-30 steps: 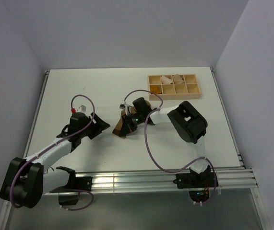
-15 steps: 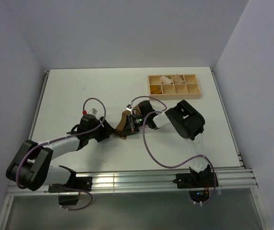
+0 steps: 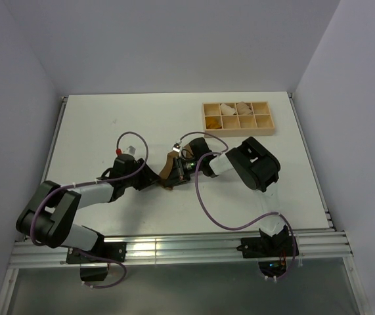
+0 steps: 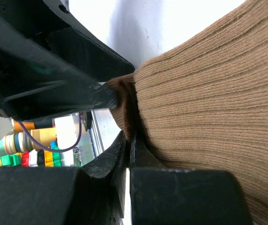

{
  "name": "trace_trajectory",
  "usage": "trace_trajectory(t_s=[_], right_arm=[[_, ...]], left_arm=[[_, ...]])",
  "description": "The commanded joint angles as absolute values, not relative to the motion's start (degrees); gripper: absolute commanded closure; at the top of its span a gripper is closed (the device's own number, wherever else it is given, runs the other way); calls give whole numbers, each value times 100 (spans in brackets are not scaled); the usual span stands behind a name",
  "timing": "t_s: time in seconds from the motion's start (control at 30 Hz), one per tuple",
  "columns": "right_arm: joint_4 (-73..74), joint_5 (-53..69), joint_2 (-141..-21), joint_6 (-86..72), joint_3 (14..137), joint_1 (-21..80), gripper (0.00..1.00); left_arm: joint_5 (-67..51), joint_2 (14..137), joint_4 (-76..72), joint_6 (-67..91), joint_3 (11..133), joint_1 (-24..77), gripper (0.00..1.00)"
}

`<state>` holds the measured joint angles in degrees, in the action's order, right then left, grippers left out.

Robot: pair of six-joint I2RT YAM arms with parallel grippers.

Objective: Roll the socks
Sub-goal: Roll the sock at the center of the board.

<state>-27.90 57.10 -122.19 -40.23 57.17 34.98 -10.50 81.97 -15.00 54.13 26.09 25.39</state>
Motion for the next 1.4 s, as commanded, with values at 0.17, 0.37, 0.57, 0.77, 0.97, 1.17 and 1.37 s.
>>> trace_trajectory(t_s=[0.17,0.37,0.57,0.77,0.97,1.17,1.37], right_arm=[[-2189,5388,-12191,-3542,5766,3489,100],[-1592,5107,-11893,-3033,5845,3489,91],[-608,4097,-11067,-2014,5880,3524,60],[95,2542,-9898,-872,5775,3857,48],[308,778,-9334,455,5774,4718,44],[132,-280,-9457,1414,5792,5703,41],[18,-1449,-9825,1845,5818,6363,39]], left_arm=[[-984,8604,-1556,5291,2707,2566,72],[-941,8552,-1380,5160,2821,2575,93],[-835,8438,-880,4940,3040,2584,100],[-765,8332,-414,4703,3278,2584,100],[-800,8323,-158,4509,3463,2593,100],[-852,8358,-44,4491,3533,2593,100],[-914,8420,-18,4465,3595,2593,100]])
